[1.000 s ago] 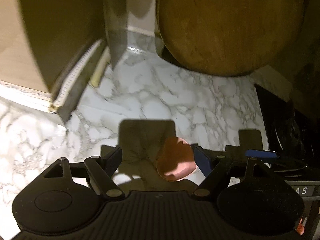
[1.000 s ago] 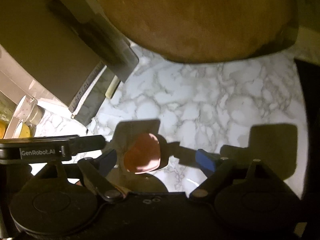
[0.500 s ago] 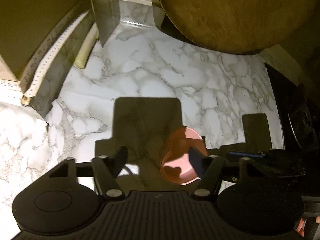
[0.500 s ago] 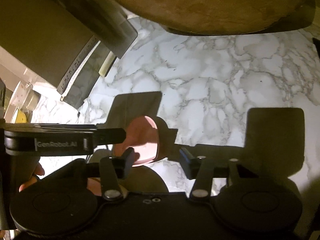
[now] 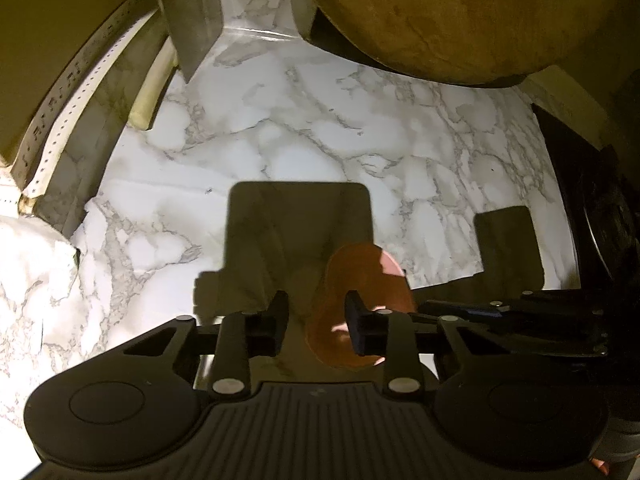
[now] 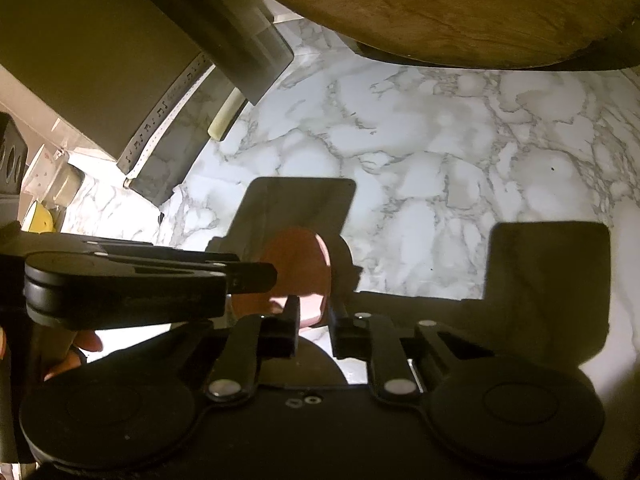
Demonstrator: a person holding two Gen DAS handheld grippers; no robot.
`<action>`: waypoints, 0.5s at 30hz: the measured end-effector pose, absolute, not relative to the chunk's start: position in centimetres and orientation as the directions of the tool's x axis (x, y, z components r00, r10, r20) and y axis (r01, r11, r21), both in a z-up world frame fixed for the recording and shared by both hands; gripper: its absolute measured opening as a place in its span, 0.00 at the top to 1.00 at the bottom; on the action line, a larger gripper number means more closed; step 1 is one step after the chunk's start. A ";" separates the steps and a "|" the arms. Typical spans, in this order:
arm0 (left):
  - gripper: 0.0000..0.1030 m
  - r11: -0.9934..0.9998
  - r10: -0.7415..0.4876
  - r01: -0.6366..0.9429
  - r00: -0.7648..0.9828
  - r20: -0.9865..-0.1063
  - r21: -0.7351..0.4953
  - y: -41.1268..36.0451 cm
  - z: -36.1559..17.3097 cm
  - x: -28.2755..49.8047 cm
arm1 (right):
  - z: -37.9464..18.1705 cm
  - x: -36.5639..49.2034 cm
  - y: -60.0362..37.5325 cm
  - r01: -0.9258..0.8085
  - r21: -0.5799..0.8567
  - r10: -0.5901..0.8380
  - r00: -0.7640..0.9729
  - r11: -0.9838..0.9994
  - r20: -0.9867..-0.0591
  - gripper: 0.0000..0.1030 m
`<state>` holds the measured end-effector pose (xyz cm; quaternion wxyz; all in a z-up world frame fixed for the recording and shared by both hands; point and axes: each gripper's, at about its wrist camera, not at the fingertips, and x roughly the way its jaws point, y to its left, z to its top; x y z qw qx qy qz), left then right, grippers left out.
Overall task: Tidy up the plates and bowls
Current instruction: 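Close both grippers on the rim of the pink heart dish, then lift the heart dish with both grippers and carry it over the pink bowl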
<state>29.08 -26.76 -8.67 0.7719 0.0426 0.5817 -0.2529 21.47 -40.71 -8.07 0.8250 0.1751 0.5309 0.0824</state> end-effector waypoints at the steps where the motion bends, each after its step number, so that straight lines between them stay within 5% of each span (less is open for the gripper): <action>1: 0.77 0.867 -0.338 0.445 0.194 -0.921 -0.225 -26.9 -8.7 29.0 | -8.1 21.5 -40.7 0.050 0.373 0.318 0.424 0.926 -0.848 0.90; 7: 0.90 0.868 -0.321 0.453 0.200 -0.926 -0.203 -27.1 -9.2 28.9 | -8.4 21.6 -40.4 0.053 0.356 0.300 0.429 0.933 -0.852 0.96; 15: 0.91 0.872 -0.342 0.435 0.217 -0.914 -0.223 -26.2 -7.7 28.8 | -7.2 21.3 -40.2 0.050 0.340 0.281 0.460 0.939 -0.842 0.99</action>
